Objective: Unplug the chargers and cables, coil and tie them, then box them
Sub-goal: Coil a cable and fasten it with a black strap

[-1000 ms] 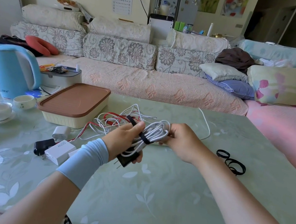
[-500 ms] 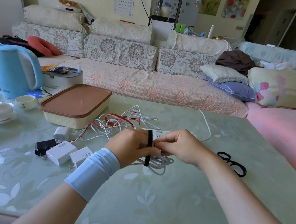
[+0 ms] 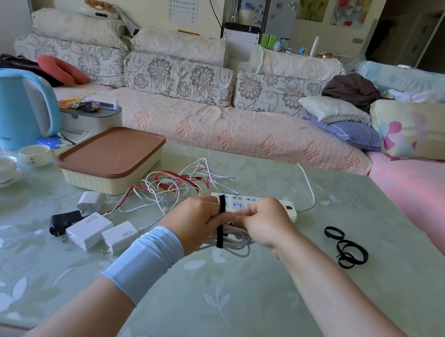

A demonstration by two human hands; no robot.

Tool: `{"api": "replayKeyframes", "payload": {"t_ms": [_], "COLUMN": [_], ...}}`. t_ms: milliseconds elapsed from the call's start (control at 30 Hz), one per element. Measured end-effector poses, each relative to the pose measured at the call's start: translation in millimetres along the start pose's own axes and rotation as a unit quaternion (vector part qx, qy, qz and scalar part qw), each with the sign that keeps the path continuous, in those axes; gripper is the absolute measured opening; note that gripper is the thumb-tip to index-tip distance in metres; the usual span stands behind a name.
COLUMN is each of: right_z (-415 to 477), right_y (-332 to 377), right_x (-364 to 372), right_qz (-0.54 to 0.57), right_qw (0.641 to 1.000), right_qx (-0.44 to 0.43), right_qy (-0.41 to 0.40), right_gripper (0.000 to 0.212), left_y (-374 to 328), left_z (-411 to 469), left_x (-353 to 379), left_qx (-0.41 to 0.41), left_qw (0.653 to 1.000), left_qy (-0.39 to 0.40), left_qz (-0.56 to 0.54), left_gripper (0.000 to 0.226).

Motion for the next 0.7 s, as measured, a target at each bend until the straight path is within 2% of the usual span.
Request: {"api": "replayKeyframes", "payload": {"t_ms": [167,333,467,600,700], "right_z": [-13.0,-15.7,-13.9,-10.4,-13.8], "right_y": [25.8,35.9,40.2,34.0,31.9], "right_x": [-11.5,0.9,-2.3,3.0,15.0], "right_qz": [-0.179,-0.219,-0.143,-0.088,-0.082], "right_qw": [0.975,0.961,0.975,0.988,0.99], "right_qx": [-0.063,-0.118,-0.144,-0.126,-0.112], "right_qy": [-0.116,-0.12,-0.089,-0.024,0.04], "right_gripper": [0.021,0.019,0.015,0.033,0.041], "left_y": [1.5,13.6,28.0,37.3,38.1], "left_z": [4.8,2.1,1.5,-6.1,-10.2], "left_x": [0.2,-6.1,-2.0,-0.3,-1.0], "left_qx": [-0.071,-0.143,-0.18,-0.23,-0.253], "left_qw": [0.996,0.985,0.977,0.972,0.967], "left_qy": [-0.026,-0.051,-0.02,-0.017,-0.011], "left_qz": [0.044,0.087,0.109,0.033,0.02], "left_gripper": [0.034,0.038,0.037,0.041,0.042]}}
Point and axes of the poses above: each hand's wrist, its own z-axis towards the middle knuckle, its own x-axis out of the palm, y = z × x, the point moved 10 cm from there along z, towards the middle knuckle, and after that the axes turned 8 degrees about -z, right-handed, at the moved point
